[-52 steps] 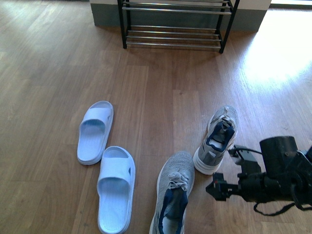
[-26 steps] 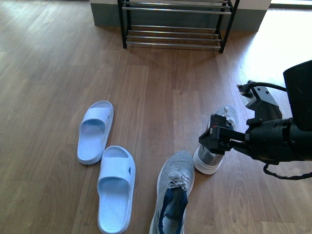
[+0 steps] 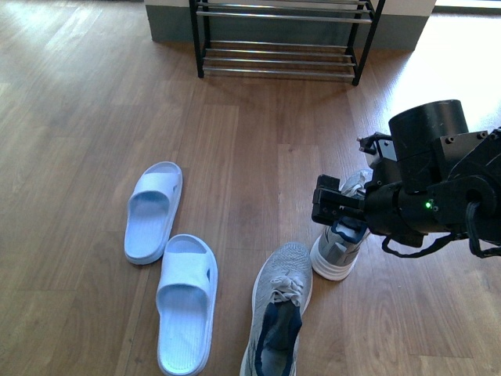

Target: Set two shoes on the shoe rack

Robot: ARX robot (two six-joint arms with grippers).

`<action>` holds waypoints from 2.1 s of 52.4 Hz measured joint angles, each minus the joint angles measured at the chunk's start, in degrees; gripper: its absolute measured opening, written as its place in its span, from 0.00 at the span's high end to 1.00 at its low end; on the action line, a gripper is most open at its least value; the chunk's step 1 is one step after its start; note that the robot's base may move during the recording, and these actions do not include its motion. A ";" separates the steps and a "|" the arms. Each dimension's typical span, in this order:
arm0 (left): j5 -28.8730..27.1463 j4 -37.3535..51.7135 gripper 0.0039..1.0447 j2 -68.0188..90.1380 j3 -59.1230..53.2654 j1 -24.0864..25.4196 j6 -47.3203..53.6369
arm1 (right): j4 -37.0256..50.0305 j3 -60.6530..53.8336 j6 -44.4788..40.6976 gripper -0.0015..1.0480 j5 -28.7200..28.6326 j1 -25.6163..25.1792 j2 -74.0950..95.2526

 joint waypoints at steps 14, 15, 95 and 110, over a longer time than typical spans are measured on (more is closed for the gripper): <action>0.00 0.00 0.09 0.00 0.00 0.00 0.00 | -2.47 8.41 -0.44 0.09 0.59 -1.25 7.48; -0.02 0.00 0.09 0.00 0.00 0.00 0.00 | -2.64 9.07 -0.48 0.09 0.61 -1.49 8.04; -0.02 0.00 0.09 0.00 0.00 0.00 0.00 | -8.94 26.69 -9.18 0.09 0.68 -12.83 26.08; -0.02 0.00 0.09 0.00 0.00 0.00 0.00 | -8.50 26.91 -7.54 0.52 -2.25 -11.13 26.38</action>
